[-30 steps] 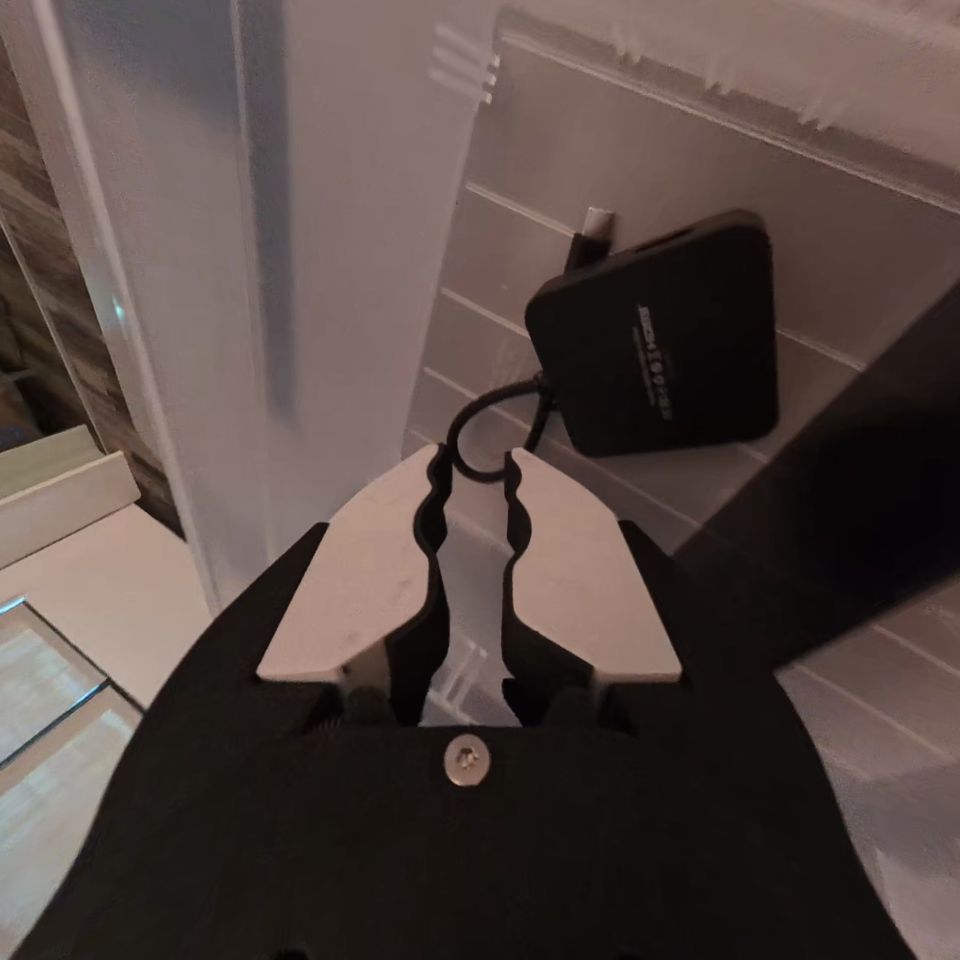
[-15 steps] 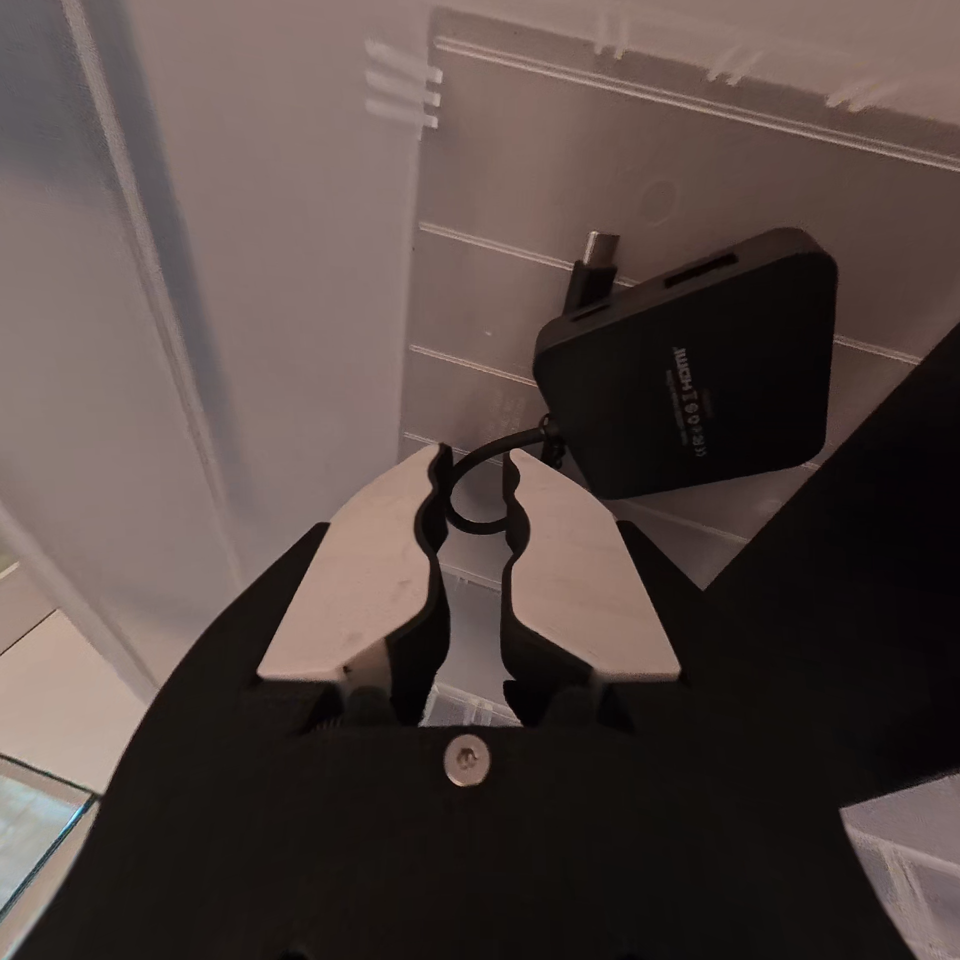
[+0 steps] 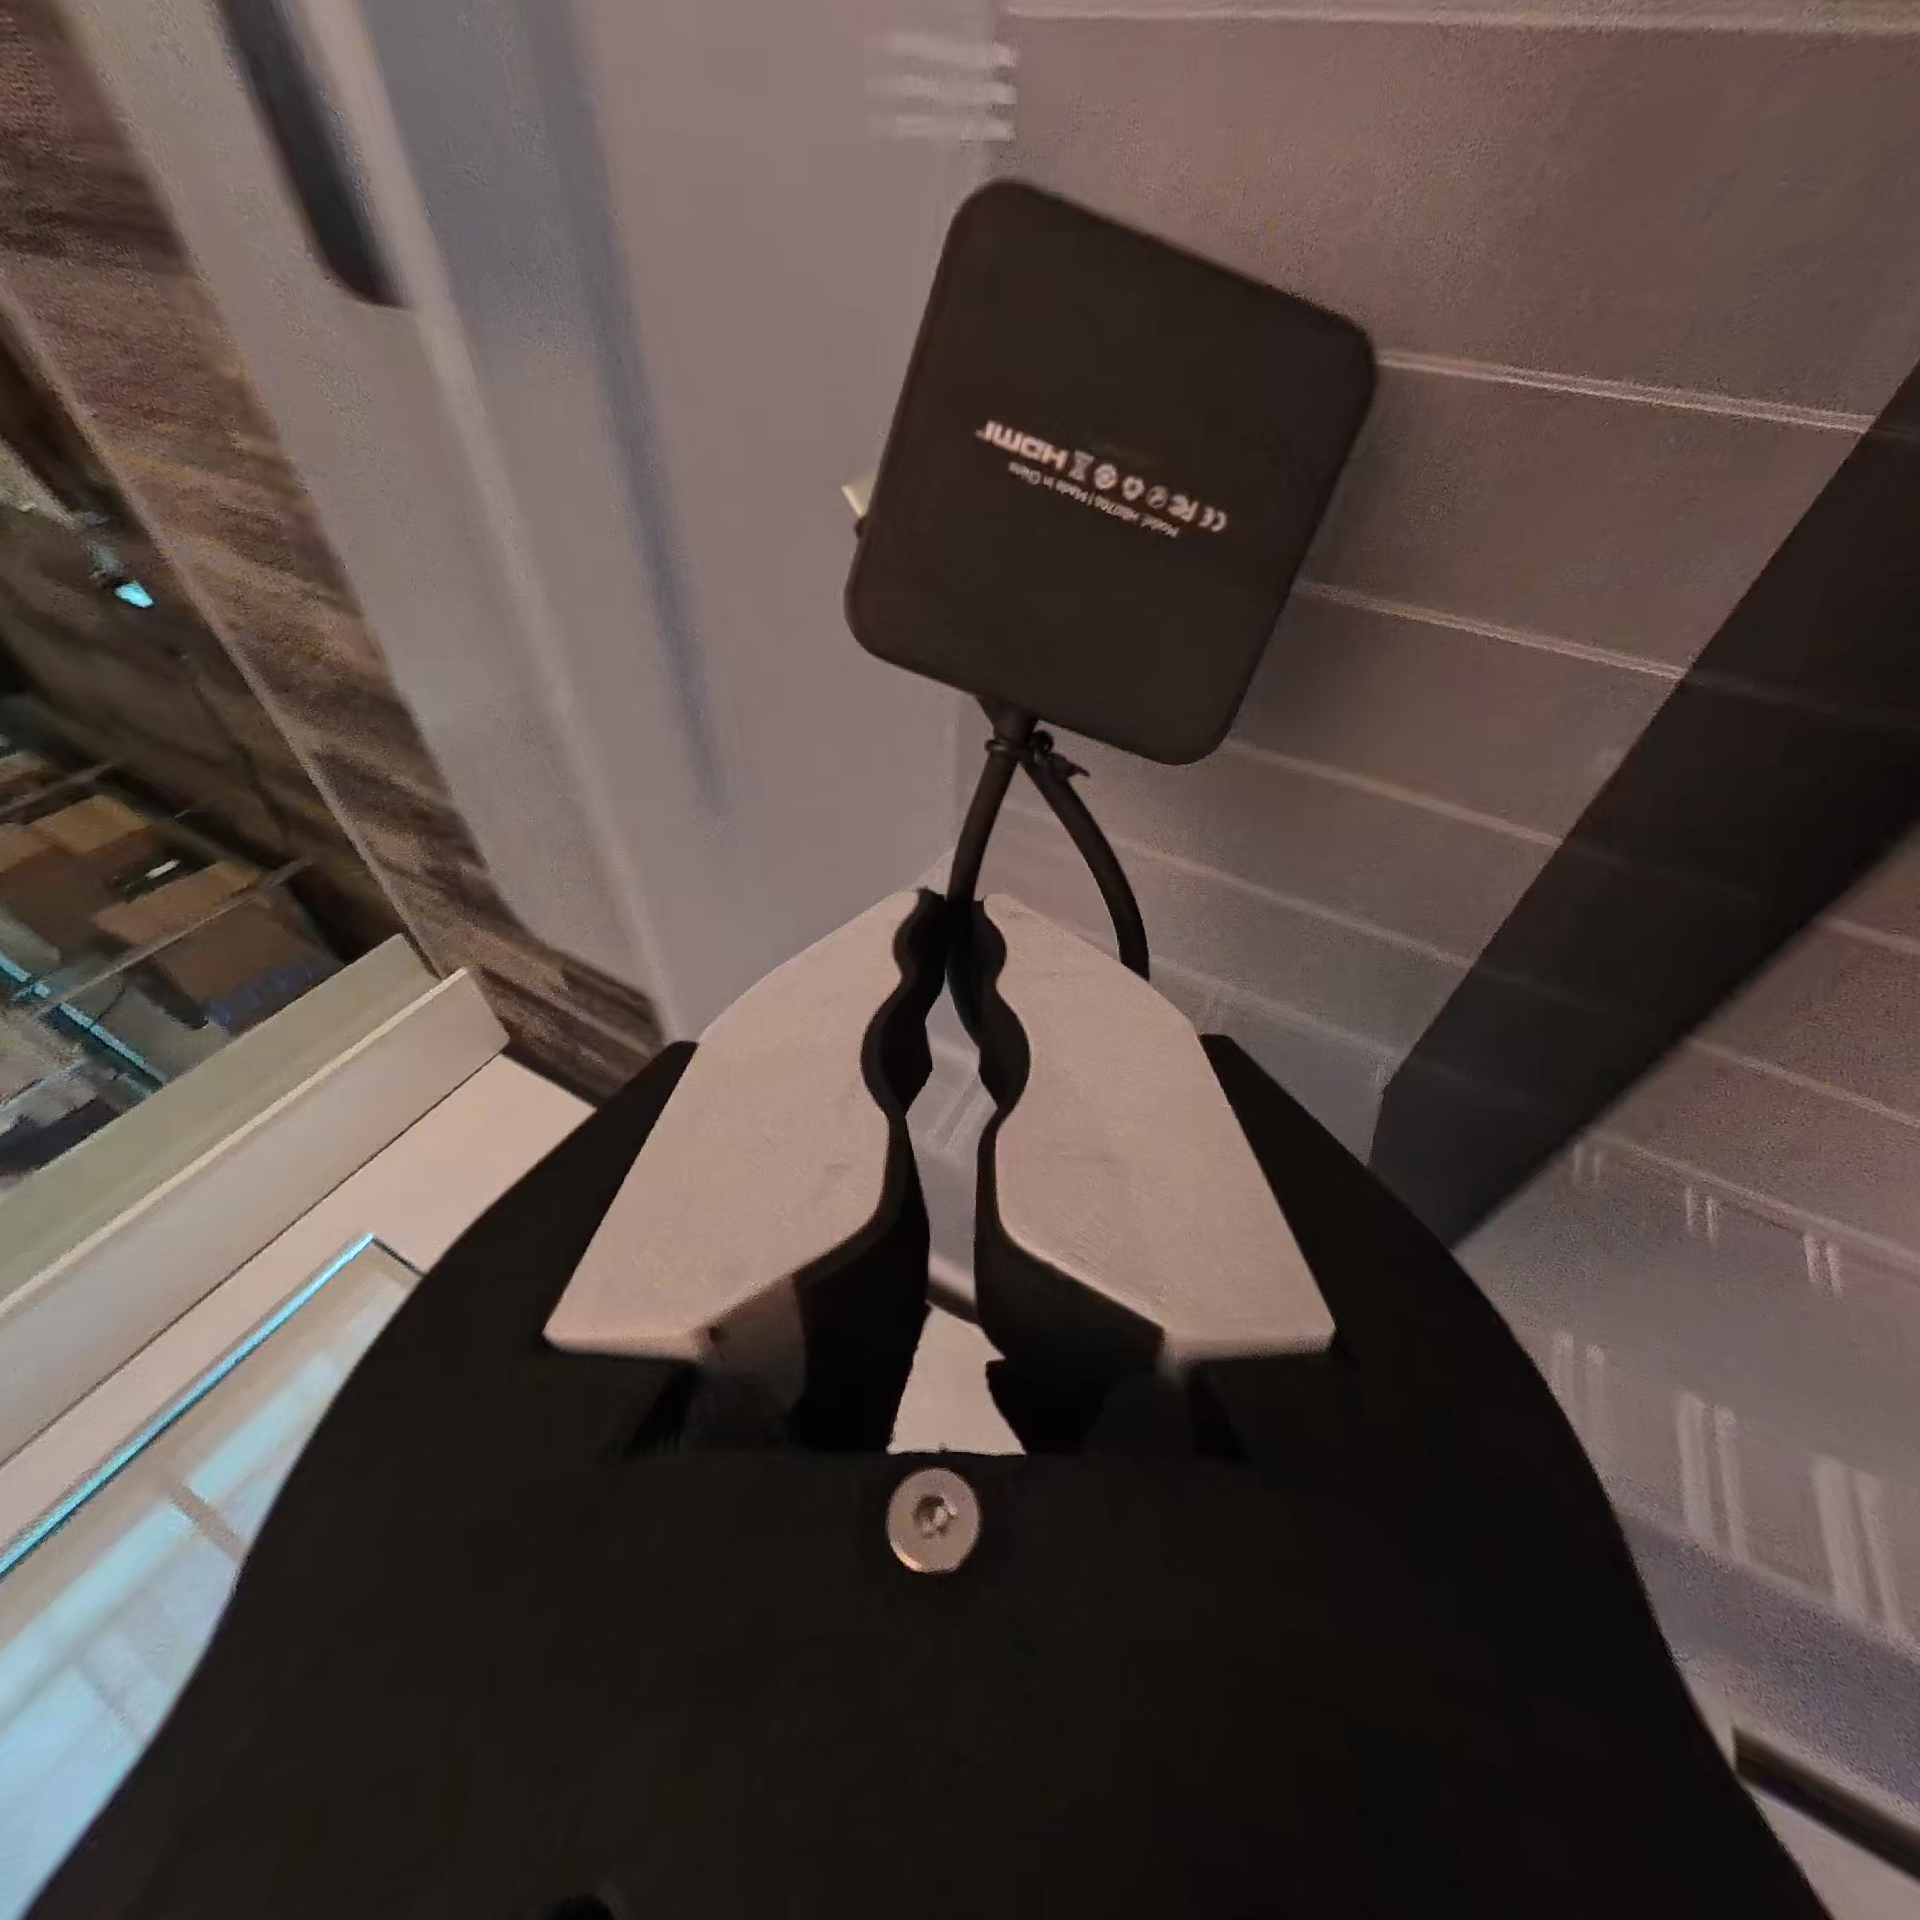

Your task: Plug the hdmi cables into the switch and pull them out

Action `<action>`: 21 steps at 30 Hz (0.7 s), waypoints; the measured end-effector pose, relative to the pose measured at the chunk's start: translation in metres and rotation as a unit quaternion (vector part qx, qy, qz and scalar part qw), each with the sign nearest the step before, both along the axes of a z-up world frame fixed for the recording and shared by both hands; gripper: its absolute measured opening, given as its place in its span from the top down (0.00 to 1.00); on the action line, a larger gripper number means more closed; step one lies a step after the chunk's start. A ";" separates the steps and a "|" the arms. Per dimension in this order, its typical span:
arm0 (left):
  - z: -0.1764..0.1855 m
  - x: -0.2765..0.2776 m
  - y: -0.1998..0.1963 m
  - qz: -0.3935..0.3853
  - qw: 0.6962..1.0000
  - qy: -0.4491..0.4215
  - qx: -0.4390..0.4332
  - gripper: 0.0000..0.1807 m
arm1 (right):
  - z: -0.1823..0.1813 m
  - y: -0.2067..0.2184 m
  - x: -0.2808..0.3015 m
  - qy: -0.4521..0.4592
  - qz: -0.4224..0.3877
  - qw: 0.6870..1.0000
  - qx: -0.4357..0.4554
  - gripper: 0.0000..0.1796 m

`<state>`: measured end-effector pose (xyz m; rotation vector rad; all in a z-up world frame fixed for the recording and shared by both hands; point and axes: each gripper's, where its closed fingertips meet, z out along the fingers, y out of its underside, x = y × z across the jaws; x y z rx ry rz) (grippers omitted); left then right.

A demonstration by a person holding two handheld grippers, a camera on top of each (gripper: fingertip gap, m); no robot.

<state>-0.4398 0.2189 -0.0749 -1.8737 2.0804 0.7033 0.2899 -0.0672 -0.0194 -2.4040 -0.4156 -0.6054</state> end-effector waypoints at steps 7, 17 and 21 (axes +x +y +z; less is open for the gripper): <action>0.122 0.030 -0.018 -0.016 0.991 -0.083 0.108 0.98 | 0.023 0.008 -0.016 -0.020 0.026 0.999 0.038 0.82; 0.193 0.134 -0.085 0.121 0.925 -0.357 -0.040 0.98 | 0.087 0.035 -0.099 -0.082 0.198 0.961 0.172 0.82; 0.178 0.181 -0.121 0.127 0.913 -0.371 -0.112 0.98 | 0.099 0.045 -0.175 -0.056 0.345 0.910 0.224 0.78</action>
